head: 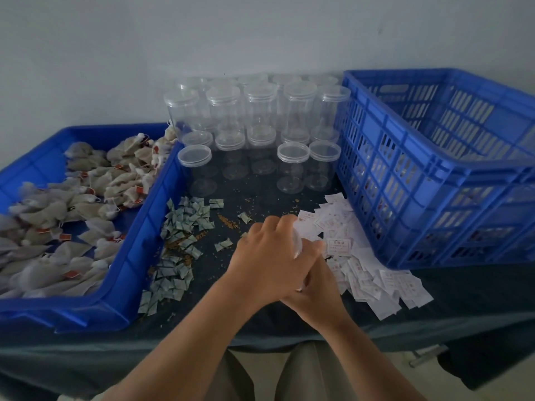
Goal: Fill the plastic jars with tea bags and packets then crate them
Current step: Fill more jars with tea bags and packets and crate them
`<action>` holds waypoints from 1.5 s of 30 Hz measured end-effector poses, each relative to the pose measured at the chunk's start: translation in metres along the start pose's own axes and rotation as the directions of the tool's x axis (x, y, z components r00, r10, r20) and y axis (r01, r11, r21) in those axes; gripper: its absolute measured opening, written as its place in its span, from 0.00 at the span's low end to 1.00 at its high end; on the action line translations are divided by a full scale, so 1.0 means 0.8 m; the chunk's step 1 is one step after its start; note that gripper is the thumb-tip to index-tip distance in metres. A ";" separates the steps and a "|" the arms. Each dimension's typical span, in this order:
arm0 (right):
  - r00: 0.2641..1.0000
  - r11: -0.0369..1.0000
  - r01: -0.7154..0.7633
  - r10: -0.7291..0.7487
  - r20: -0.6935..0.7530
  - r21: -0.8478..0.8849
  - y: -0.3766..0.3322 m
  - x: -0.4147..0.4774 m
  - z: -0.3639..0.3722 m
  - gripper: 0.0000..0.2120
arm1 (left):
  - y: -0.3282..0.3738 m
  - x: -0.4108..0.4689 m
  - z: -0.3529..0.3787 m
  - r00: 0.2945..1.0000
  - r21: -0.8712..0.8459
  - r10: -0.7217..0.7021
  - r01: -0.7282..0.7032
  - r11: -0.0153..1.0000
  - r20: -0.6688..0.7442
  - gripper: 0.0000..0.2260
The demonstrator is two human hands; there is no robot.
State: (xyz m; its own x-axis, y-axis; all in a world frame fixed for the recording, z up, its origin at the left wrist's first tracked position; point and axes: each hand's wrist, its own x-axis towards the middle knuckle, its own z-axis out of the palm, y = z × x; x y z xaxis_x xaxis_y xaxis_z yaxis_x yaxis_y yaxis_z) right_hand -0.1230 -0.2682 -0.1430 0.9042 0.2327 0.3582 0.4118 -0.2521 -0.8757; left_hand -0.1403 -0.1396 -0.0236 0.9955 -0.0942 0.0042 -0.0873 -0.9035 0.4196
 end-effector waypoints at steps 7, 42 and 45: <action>0.999 0.998 0.029 -0.031 -0.038 -0.054 0.005 0.007 -0.008 0.20 | -0.001 0.010 0.022 0.898 0.138 0.352 -0.326 0.935 -0.264 0.18; 0.992 0.987 -0.123 0.125 -0.013 0.104 -0.012 0.003 -0.008 0.32 | -0.028 0.017 -0.019 0.996 -0.234 0.052 -0.034 0.972 0.071 0.47; 0.992 0.985 -0.120 0.123 -0.010 0.121 -0.010 0.005 -0.008 0.28 | 0.005 0.014 0.015 0.987 -0.145 -0.029 0.006 0.989 -0.159 0.42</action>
State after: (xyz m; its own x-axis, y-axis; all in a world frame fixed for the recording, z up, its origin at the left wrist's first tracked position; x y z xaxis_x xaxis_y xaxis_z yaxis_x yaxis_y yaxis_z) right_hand -0.1219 -0.2713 -0.1322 0.9489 0.1908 0.2513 0.2831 -0.1630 -0.9451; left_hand -0.1296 -0.1490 -0.0329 0.9907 -0.0007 0.1361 -0.0757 -0.8340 0.5465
